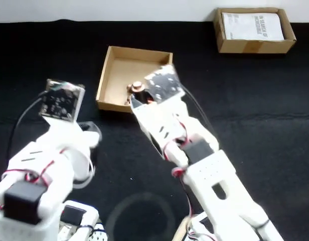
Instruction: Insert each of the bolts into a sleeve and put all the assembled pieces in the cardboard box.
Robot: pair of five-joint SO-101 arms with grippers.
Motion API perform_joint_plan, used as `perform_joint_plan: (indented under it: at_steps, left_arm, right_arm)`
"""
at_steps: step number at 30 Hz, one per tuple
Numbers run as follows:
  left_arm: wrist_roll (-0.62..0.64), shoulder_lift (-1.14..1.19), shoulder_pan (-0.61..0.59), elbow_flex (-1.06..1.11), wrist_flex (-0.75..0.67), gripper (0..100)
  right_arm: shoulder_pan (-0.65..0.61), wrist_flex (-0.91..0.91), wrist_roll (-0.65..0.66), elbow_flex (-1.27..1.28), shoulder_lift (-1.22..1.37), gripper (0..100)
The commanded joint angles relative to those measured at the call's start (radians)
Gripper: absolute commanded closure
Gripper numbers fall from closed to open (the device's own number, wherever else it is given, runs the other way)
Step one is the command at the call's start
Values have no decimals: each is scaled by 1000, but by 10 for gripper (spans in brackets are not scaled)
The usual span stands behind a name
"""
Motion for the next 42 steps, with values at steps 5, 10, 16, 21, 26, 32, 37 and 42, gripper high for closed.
perform_joint_plan:
  at_steps: [5, 10, 16, 21, 26, 32, 37, 42]
  left_arm:
    - [-5, 1, -266, 243, -331, 992]
    - [0, 1, -371, 371, -431, 992]
    - [-3, 1, -484, 506, -569, 992]
    - [-5, 1, -542, 572, -623, 992]
    - [-5, -28, -541, 619, -635, 992]
    - [-6, -104, -541, 711, -723, 992]
    - [-6, -105, -541, 734, -732, 992]
    - [-6, -111, -541, 733, -732, 992]
  right_arm:
    - [36, 38, 190, -315, 286, 991]
    - [68, 38, 353, -455, 475, 991]
    - [93, 38, 508, -610, 682, 991]
    - [76, 38, 565, -725, 862, 991]
    - [68, 39, 577, -840, 1032, 991]
    - [58, 200, 631, -975, 1156, 987]
    - [51, 357, 626, -1078, 1181, 893]
    - [56, 435, 601, -1147, 1171, 882]
